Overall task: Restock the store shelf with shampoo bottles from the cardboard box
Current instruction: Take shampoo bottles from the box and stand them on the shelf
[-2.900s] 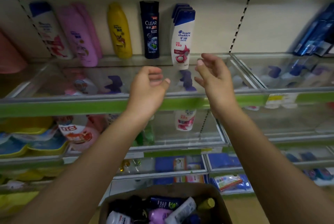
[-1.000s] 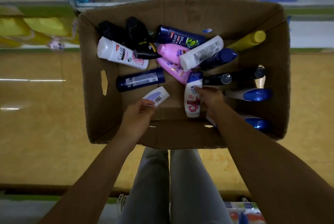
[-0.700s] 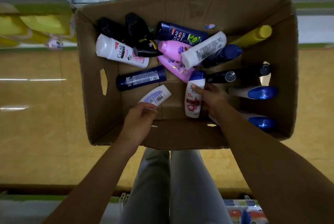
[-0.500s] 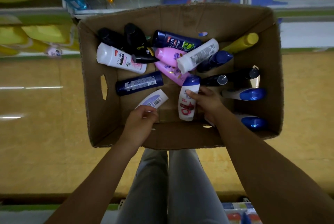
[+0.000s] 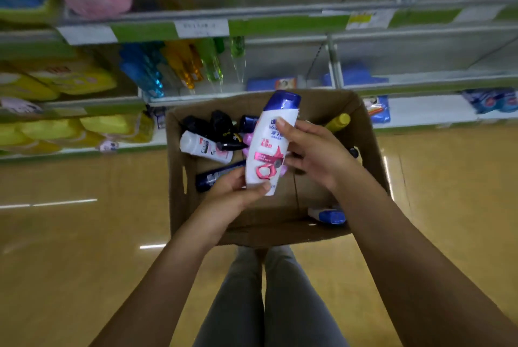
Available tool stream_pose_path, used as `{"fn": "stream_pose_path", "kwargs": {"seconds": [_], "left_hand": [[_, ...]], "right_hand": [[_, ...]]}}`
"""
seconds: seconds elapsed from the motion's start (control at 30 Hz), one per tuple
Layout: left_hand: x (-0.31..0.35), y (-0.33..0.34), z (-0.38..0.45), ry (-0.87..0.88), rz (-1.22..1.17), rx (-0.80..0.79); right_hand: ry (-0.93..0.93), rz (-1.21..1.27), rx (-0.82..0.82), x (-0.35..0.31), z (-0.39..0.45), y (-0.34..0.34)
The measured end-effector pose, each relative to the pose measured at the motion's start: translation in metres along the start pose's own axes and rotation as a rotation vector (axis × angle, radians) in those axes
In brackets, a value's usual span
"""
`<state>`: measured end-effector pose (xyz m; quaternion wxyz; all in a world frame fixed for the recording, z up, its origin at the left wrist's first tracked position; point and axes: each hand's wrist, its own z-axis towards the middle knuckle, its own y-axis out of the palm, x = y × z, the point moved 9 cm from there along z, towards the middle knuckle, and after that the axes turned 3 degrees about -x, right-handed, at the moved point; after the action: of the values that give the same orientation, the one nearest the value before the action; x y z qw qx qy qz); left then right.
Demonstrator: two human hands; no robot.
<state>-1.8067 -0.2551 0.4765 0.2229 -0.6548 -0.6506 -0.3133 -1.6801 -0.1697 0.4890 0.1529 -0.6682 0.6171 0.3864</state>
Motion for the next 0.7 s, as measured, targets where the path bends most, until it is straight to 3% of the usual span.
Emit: {"fn": "stream_pose_path", "kwargs": {"seconds": [0.23, 0.57, 0.7], "left_hand": [[0.089, -0.004, -0.053, 0.245, -0.079, -0.065], [0.179, -0.013, -0.117, 0.543, -0.026, 0.095], [0.210, -0.014, -0.140, 0.710, 0.120, 0.220]], "right_hand": [[-0.205, -0.051, -0.089, -0.098, -0.046, 0.045], [-0.441, -0.056, -0.087, -0.199, -0.110, 0.083], [-0.482, -0.087, -0.069, -0.230, -0.125, 0.100]]}}
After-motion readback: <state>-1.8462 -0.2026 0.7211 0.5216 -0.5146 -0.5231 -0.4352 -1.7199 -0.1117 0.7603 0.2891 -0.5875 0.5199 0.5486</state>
